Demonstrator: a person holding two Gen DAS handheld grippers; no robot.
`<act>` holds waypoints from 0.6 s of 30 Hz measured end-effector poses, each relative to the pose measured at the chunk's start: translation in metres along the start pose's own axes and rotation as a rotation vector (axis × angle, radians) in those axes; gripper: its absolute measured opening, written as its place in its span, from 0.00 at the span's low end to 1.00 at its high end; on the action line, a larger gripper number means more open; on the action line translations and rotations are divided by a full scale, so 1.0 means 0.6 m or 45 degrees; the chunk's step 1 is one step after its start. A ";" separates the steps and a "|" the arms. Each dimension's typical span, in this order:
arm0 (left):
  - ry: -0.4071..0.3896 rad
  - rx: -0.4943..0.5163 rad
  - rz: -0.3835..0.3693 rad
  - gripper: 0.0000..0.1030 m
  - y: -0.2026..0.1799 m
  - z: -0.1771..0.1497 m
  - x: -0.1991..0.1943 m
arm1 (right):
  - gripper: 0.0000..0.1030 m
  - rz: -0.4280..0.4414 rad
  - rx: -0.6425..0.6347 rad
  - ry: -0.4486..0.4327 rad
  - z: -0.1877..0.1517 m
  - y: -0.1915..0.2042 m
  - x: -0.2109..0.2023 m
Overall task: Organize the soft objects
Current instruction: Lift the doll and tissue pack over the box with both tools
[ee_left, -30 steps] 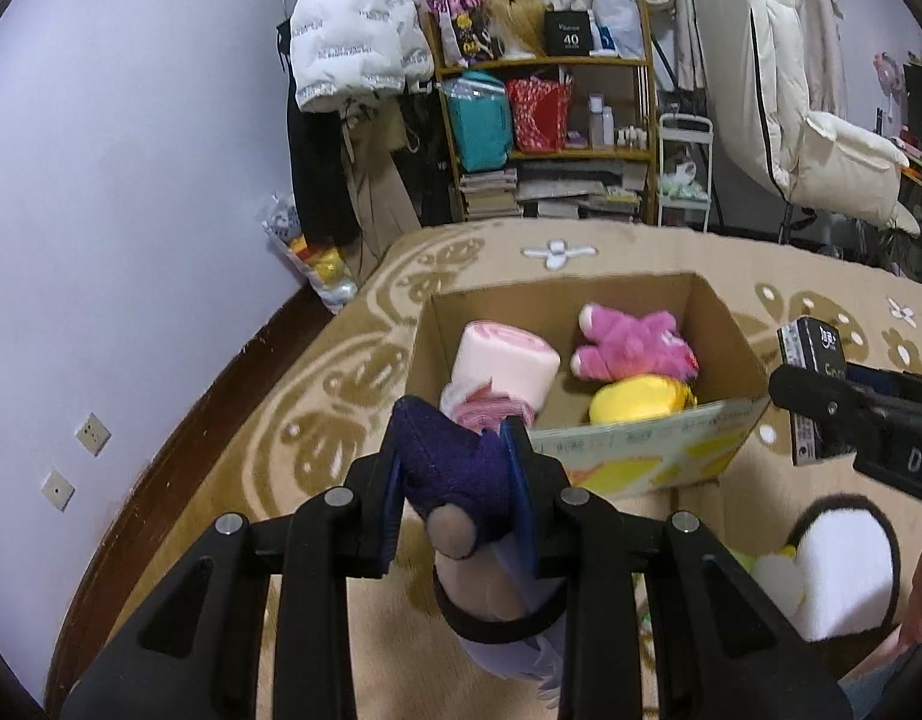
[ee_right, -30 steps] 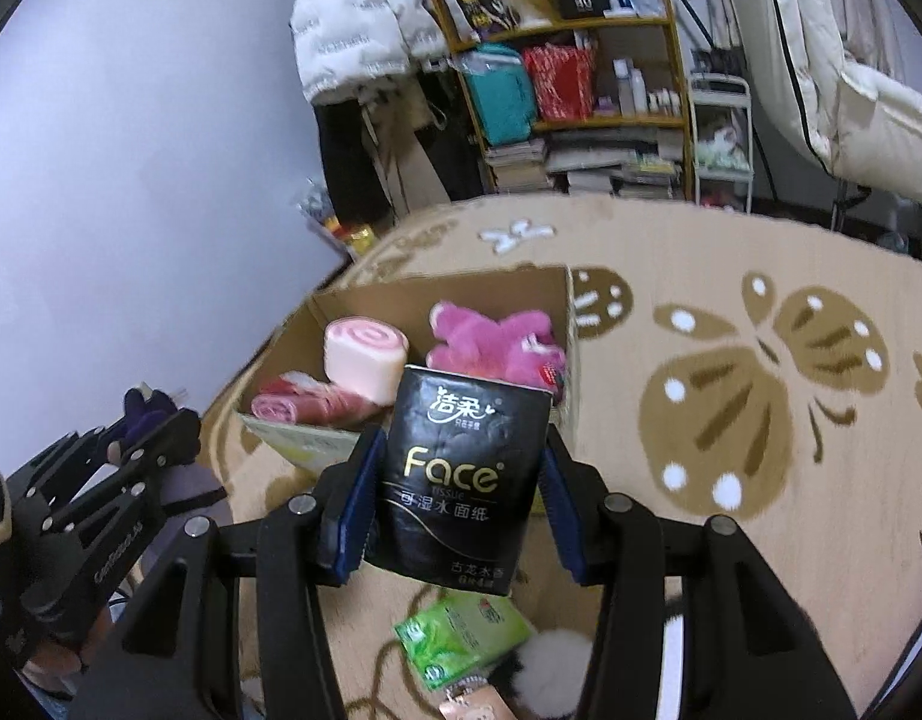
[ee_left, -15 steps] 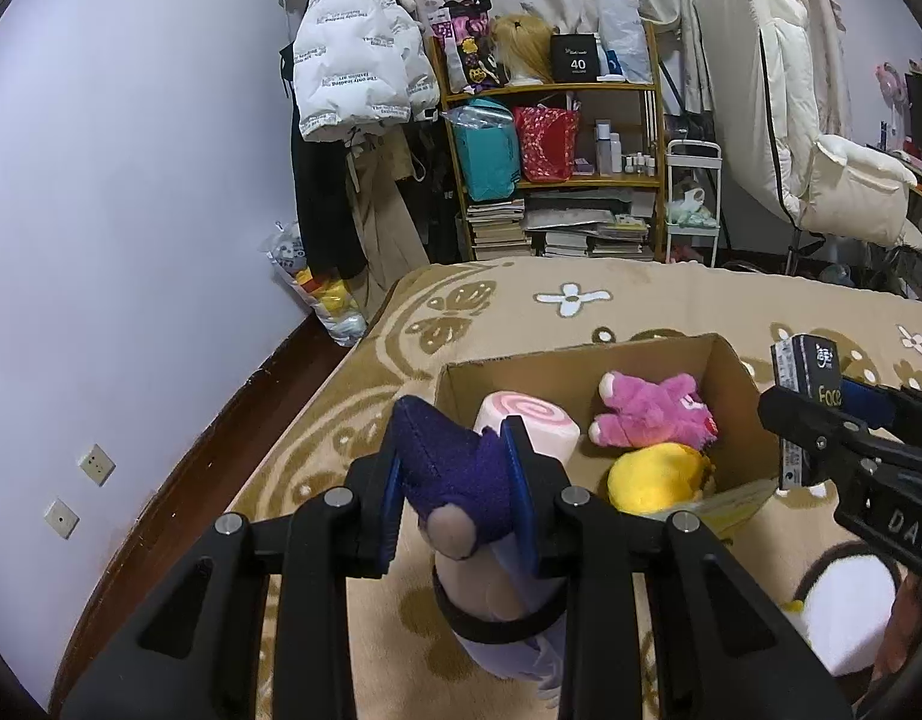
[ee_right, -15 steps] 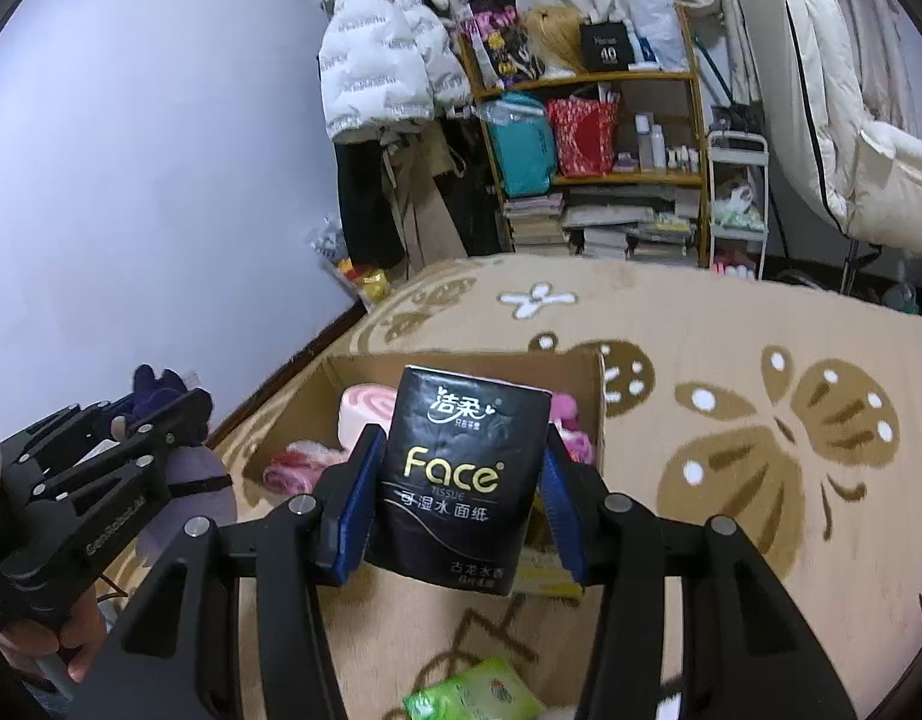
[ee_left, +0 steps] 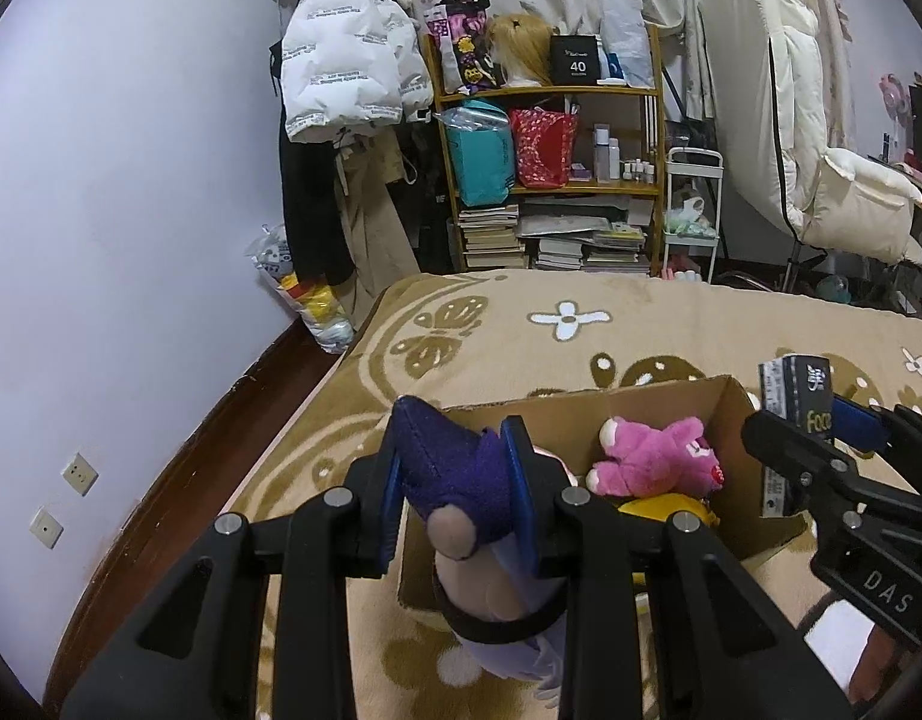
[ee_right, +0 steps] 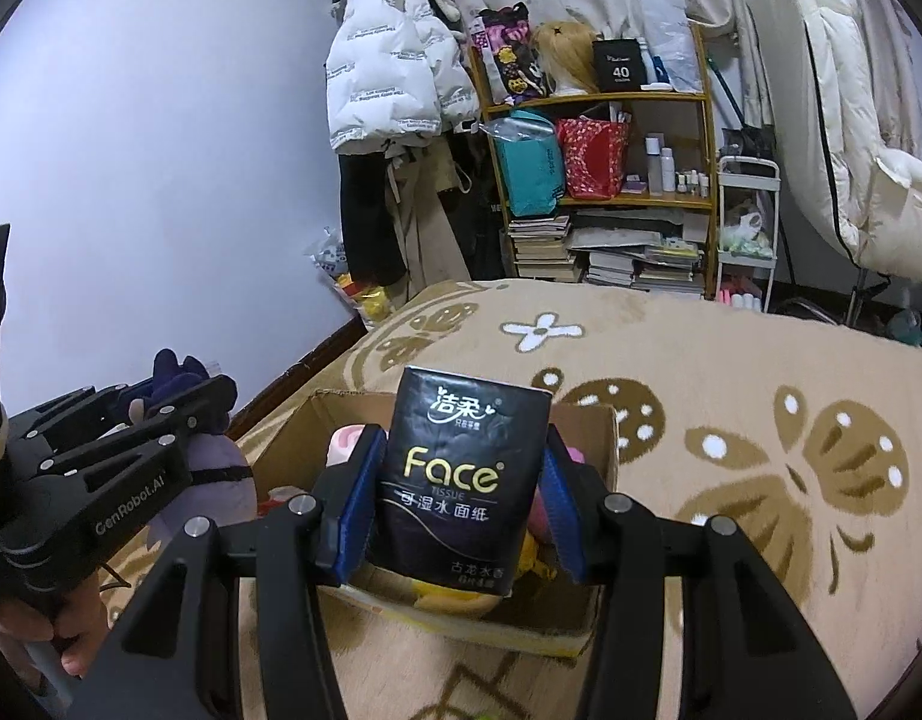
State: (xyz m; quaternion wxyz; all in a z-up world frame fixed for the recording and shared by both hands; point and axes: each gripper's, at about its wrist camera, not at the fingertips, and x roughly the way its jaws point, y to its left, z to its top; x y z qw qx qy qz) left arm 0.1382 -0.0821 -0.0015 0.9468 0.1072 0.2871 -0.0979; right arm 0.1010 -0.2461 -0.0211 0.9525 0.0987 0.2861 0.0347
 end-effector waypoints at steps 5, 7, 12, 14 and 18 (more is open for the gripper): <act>-0.006 0.007 -0.020 0.28 -0.005 0.008 0.017 | 0.51 0.009 -0.017 0.001 0.012 0.000 0.021; -0.002 -0.001 -0.037 0.28 -0.005 0.006 0.023 | 0.51 0.025 -0.010 0.002 0.012 -0.002 0.029; 0.013 0.000 -0.043 0.29 -0.008 -0.003 0.042 | 0.52 0.035 0.009 0.031 0.000 -0.007 0.048; 0.026 -0.003 -0.055 0.29 -0.009 -0.005 0.053 | 0.52 0.038 0.015 0.045 -0.003 -0.009 0.057; 0.043 -0.036 -0.089 0.29 -0.009 -0.001 0.062 | 0.52 0.029 0.041 0.063 -0.009 -0.016 0.070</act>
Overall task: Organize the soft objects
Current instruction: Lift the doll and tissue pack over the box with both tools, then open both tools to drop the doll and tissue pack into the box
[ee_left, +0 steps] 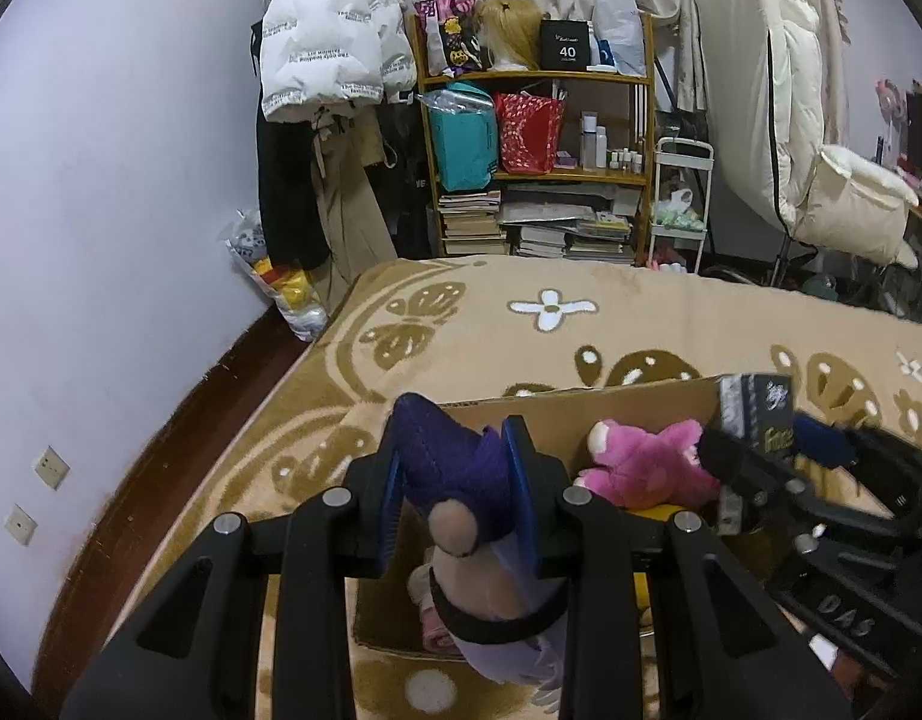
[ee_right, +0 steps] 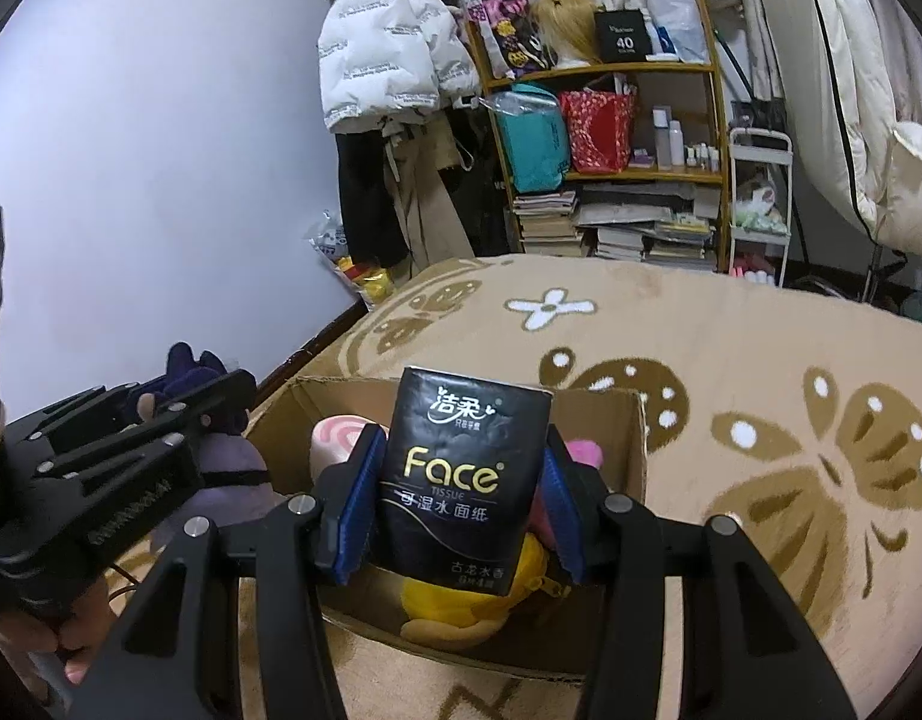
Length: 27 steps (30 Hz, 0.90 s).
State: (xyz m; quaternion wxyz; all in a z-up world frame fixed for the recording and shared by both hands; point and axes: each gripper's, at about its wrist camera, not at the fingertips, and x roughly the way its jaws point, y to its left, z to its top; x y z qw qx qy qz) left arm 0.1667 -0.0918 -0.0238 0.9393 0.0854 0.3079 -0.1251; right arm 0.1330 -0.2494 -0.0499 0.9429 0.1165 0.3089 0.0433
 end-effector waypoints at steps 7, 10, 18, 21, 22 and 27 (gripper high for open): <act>0.001 0.016 -0.043 0.29 -0.010 -0.003 0.009 | 0.52 -0.004 0.053 0.016 -0.001 -0.015 0.016; 0.035 0.009 -0.062 0.30 -0.012 -0.012 0.021 | 0.52 -0.010 0.069 0.037 -0.003 -0.022 0.022; 0.068 -0.003 -0.033 0.53 -0.012 -0.022 0.036 | 0.53 -0.025 0.099 0.083 -0.018 -0.034 0.039; 0.084 -0.019 -0.005 0.57 -0.004 -0.023 0.040 | 0.53 -0.024 0.099 0.089 -0.020 -0.034 0.039; 0.099 -0.012 -0.002 0.57 -0.003 -0.022 0.042 | 0.53 -0.026 0.096 0.090 -0.020 -0.033 0.039; 0.095 -0.024 0.019 0.82 0.005 -0.021 0.034 | 0.53 -0.036 0.100 0.083 -0.024 -0.033 0.032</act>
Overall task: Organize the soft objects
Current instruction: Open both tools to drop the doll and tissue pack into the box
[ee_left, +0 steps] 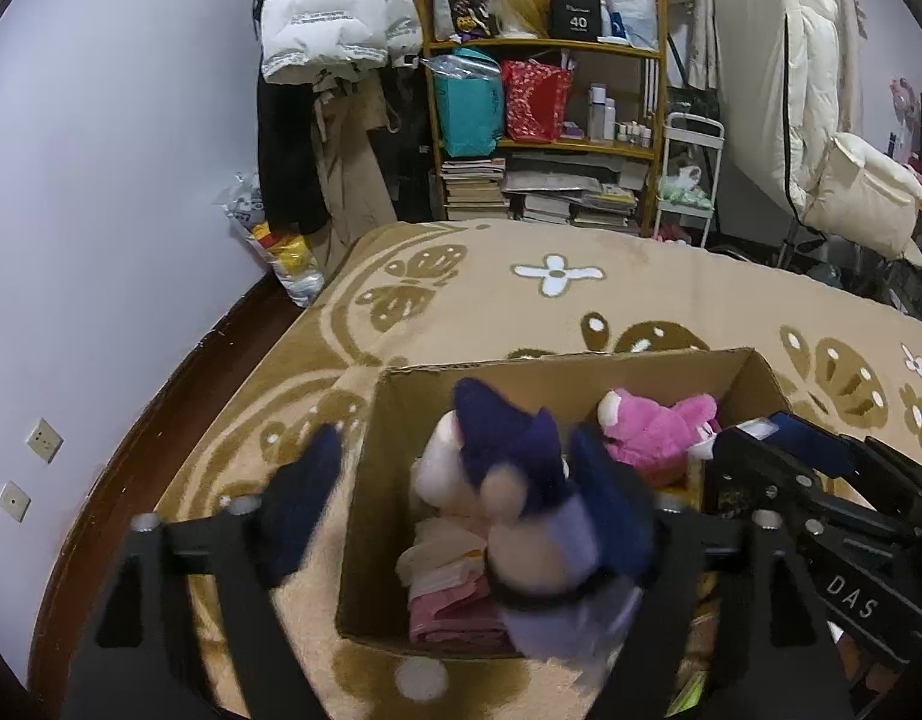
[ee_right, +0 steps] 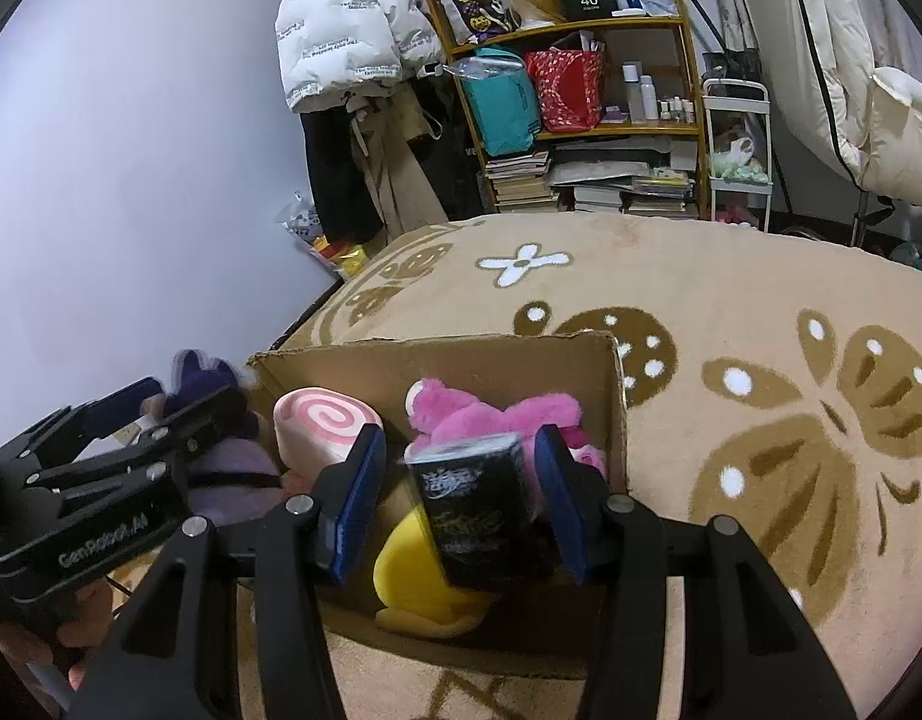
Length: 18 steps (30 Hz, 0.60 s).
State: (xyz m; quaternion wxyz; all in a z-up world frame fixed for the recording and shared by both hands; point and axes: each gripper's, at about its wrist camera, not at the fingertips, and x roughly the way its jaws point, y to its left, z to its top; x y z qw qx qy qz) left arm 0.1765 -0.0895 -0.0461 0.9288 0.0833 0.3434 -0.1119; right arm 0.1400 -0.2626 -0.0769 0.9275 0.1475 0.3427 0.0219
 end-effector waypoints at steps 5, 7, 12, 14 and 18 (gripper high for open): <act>0.022 0.011 0.029 0.87 -0.005 0.000 -0.003 | 0.63 -0.008 0.013 -0.015 0.002 -0.001 -0.012; -0.007 0.023 0.030 0.92 -0.010 0.001 -0.013 | 0.63 -0.006 0.021 -0.009 0.002 -0.004 -0.014; -0.086 0.009 0.026 0.97 -0.011 0.005 -0.038 | 0.66 -0.005 0.034 0.001 0.001 -0.007 -0.020; -0.100 -0.016 0.043 0.97 -0.005 0.010 -0.042 | 0.75 -0.004 0.030 -0.002 0.001 -0.006 -0.024; -0.085 -0.069 0.042 0.98 0.012 0.011 -0.043 | 0.80 0.009 0.039 -0.025 0.006 -0.003 -0.036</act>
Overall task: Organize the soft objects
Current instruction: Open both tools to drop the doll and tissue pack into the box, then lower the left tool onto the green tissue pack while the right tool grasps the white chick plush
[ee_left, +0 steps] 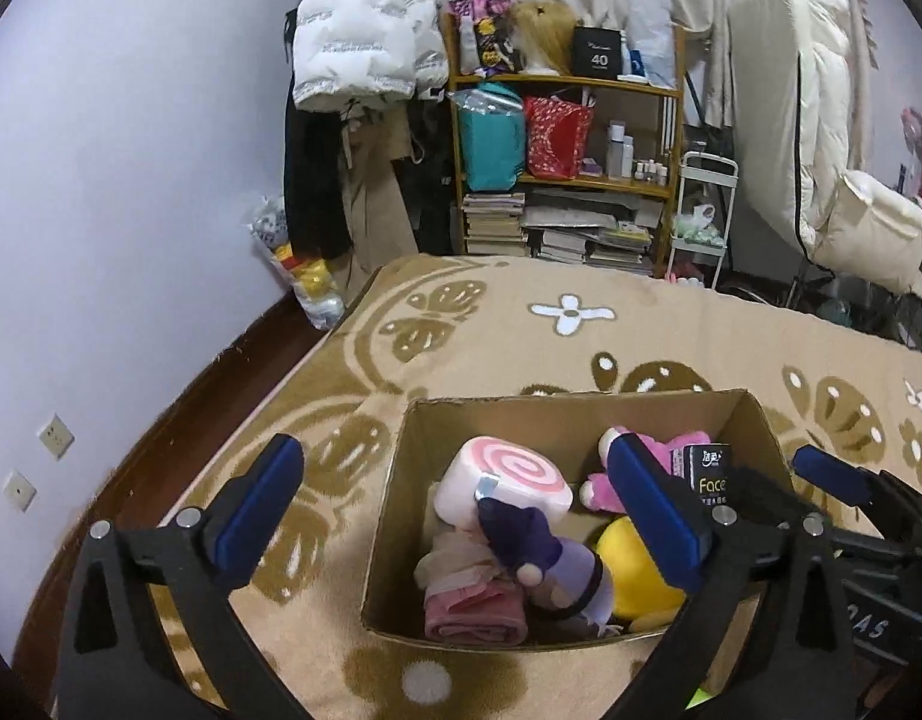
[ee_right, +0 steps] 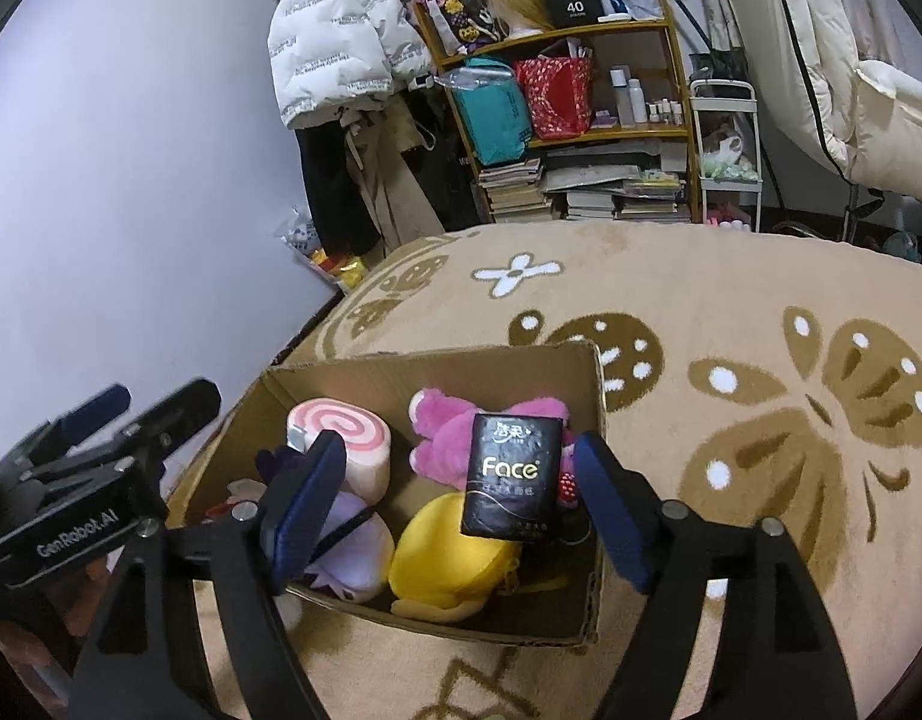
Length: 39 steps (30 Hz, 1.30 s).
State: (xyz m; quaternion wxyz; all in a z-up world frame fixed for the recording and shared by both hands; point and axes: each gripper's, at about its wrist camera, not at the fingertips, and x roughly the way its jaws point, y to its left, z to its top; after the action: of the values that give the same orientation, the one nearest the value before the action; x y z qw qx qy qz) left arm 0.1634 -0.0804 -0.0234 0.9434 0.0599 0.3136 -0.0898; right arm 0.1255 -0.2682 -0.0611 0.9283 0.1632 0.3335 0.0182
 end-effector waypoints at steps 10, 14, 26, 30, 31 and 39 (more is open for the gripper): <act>0.018 -0.016 0.047 0.98 0.031 0.004 -0.015 | 0.88 -0.003 -0.041 0.022 -0.003 0.015 -0.012; 0.022 -0.033 0.067 0.98 0.045 0.001 -0.032 | 0.97 -0.003 -0.044 0.017 -0.005 0.019 -0.026; 0.046 -0.004 0.091 0.98 0.051 -0.018 -0.102 | 0.97 -0.048 -0.064 0.037 -0.020 0.027 -0.096; 0.054 0.000 0.061 0.98 0.048 -0.028 -0.124 | 0.97 -0.054 -0.041 0.083 -0.030 0.020 -0.117; 0.058 0.002 0.056 0.98 0.045 -0.033 -0.129 | 0.97 -0.066 -0.037 0.092 -0.035 0.018 -0.124; 0.119 0.024 -0.002 0.98 0.031 -0.080 -0.152 | 0.97 -0.077 0.022 0.140 -0.080 -0.002 -0.155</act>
State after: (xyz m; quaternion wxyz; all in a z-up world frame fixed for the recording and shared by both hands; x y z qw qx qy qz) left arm 0.0676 -0.0421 -0.0053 0.9270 0.0726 0.3566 -0.0907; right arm 0.0230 -0.2690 -0.0392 0.9072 0.1599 0.3891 -0.0037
